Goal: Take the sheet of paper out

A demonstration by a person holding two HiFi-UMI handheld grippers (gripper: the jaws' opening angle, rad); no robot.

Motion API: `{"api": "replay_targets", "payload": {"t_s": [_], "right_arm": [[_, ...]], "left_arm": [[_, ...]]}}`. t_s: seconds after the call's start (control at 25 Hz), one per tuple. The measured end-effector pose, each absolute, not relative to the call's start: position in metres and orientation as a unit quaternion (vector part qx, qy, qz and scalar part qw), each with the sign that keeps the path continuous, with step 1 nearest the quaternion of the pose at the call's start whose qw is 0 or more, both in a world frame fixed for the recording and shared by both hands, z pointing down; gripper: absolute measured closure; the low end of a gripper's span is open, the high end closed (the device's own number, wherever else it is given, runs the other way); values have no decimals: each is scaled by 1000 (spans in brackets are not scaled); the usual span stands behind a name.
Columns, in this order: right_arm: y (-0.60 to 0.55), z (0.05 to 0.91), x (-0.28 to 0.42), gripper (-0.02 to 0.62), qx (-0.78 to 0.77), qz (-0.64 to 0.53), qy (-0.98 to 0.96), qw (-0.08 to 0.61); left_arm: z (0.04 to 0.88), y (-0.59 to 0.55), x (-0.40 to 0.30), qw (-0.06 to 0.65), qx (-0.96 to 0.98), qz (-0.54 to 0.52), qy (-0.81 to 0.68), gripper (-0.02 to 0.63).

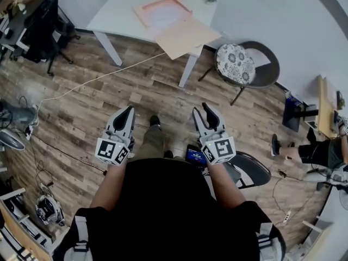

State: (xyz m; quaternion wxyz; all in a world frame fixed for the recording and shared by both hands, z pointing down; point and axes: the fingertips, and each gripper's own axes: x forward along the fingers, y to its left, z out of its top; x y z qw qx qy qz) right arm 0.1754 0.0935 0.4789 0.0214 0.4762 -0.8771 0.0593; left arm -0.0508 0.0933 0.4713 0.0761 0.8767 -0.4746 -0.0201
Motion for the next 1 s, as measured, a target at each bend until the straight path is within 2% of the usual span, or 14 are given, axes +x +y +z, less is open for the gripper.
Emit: {"api": "replay_targets", "payload": {"t_s": [0.52,1.0], "right_arm": [[-78,462,131,454,464,61,-883,39],[-164,452,112,463,465,51,-883,34]], "left_arm": [[467,-88,-60,84,896,-27,-436,602],[479,-174,-98,96,889,-38,-445,602]]}}
